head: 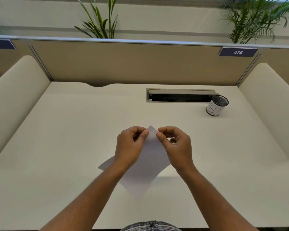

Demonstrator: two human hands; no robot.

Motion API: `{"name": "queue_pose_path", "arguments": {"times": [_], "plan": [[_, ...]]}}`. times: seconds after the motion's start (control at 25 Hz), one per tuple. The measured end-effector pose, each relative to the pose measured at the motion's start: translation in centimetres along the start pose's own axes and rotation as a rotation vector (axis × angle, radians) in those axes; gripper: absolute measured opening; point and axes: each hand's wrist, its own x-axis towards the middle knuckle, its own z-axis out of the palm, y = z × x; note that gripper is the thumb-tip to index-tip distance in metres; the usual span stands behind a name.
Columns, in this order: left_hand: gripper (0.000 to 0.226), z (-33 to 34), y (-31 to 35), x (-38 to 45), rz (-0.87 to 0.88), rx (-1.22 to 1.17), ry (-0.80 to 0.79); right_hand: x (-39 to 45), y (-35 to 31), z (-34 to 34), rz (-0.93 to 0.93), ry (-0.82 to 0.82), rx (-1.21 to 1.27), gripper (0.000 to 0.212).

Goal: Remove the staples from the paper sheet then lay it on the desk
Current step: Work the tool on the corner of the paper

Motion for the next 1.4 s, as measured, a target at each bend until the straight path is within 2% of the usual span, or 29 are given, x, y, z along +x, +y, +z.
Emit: {"name": "queue_pose_path", "arguments": {"times": [0.12,0.28,0.4,0.48,0.56,0.64,0.72,0.84,1.04,1.16,1.4], "plan": [[0.012,0.2,-0.7,0.1,0.043,0.109,0.009,-0.8,0.5,0.4,0.085,0.037,0.111,0.010],[0.022,0.7,-1.7,0.3,0.102,0.235,-0.025,-1.3,1.4,0.9,0.217,0.070,0.266,0.015],[0.013,0.9,-2.2,0.8,0.114,0.261,-0.035,-0.9,3.1,0.4,0.285,0.070,0.327,0.012],[0.012,1.0,-3.0,1.3,0.089,0.283,-0.049,-0.3,5.6,-1.1,0.266,0.122,0.189,0.006],[0.012,1.1,-4.0,1.7,0.065,0.326,-0.069,0.1,9.2,-3.3,0.299,0.176,-0.061,0.006],[0.013,1.4,-5.0,1.9,0.067,0.358,-0.091,-0.2,13.1,-5.6,0.397,0.184,-0.331,0.017],[0.015,1.7,-5.7,2.0,0.077,0.356,-0.107,-1.2,16.6,-7.2,0.469,0.112,-0.590,0.039],[0.015,2.0,-6.4,2.1,0.063,0.357,-0.115,-2.6,19.1,-7.7,0.435,0.049,-0.778,0.053],[0.016,2.6,-7.0,2.3,0.038,0.358,-0.128,-3.0,19.7,-7.4,0.437,0.126,-0.725,0.023],[0.016,2.6,-7.1,2.3,0.024,0.360,-0.133,-3.4,19.1,-7.4,0.410,0.148,-0.664,0.015],[0.018,2.6,-7.2,2.1,0.023,0.347,-0.155,-2.8,14.1,-6.5,0.404,0.287,-0.104,0.021]]}}
